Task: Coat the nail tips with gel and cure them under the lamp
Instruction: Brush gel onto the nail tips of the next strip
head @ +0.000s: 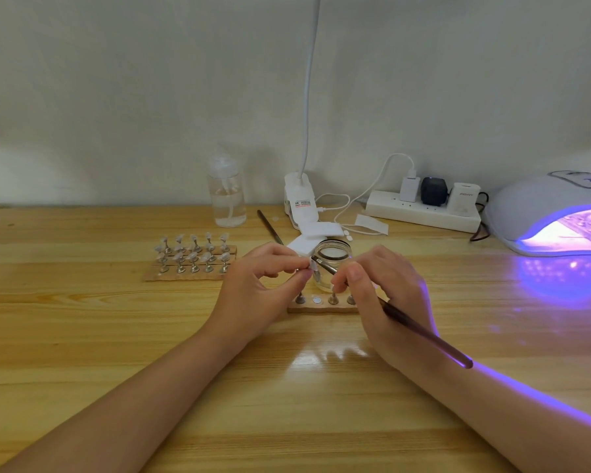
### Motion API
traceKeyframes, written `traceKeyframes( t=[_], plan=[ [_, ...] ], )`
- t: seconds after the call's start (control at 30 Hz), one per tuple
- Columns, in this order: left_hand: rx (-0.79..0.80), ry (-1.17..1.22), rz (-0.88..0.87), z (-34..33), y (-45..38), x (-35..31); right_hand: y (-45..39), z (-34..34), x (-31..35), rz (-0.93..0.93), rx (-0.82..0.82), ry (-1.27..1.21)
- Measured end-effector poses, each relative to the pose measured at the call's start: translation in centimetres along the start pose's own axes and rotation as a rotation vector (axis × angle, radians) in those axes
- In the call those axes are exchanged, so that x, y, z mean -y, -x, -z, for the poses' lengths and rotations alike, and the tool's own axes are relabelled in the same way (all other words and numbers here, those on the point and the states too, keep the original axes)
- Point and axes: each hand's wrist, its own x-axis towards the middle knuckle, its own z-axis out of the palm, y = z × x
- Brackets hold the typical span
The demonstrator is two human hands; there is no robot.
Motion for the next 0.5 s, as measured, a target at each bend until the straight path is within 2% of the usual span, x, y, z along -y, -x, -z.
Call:
traceKeyframes(
  t=[0.5],
  plan=[
    [0.012, 0.056, -0.02, 0.0, 0.07, -0.32, 0.07, -0.11, -0.13, -0.02, 0.023, 0.002]
  ],
)
